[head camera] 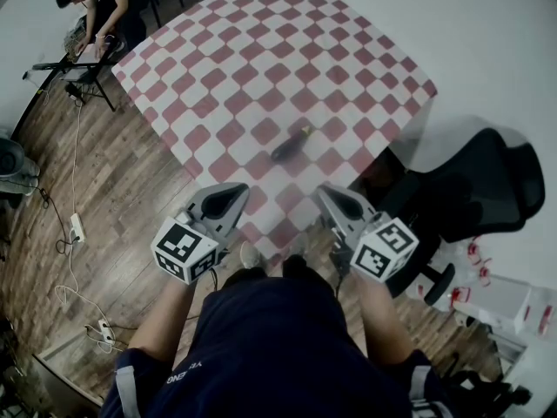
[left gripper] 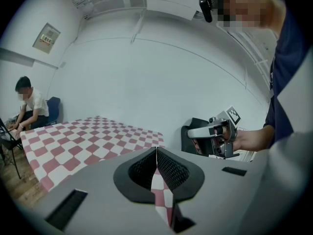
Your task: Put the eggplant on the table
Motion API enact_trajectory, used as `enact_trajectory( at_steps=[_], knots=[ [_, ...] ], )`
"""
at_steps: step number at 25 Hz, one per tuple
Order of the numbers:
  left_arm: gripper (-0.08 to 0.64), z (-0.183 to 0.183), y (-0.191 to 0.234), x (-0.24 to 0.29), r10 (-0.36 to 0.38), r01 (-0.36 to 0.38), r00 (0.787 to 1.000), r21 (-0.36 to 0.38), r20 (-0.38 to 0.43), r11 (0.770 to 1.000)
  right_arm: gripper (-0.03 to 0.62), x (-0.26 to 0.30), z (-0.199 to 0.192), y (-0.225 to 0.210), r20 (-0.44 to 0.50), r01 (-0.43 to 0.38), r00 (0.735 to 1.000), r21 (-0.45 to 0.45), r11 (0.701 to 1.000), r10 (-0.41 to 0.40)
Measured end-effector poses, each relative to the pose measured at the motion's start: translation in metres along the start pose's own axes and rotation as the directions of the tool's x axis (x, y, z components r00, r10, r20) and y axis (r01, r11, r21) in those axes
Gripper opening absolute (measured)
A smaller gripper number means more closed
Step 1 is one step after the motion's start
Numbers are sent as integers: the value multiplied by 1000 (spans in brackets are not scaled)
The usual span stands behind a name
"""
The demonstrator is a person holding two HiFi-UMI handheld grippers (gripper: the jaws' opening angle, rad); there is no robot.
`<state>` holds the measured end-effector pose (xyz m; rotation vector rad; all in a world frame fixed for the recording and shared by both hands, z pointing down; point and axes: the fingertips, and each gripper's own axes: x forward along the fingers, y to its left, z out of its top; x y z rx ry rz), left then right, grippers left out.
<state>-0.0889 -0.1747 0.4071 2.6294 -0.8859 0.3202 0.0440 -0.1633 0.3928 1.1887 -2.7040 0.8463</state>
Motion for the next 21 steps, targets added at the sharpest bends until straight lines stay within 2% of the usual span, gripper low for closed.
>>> enact_trajectory(
  at_steps=[21],
  knots=[
    [28, -14, -6, 16, 12, -13, 999, -15, -33, 1000, 15, -5, -15, -21, -62, 4, 998, 18, 1000, -3]
  ],
)
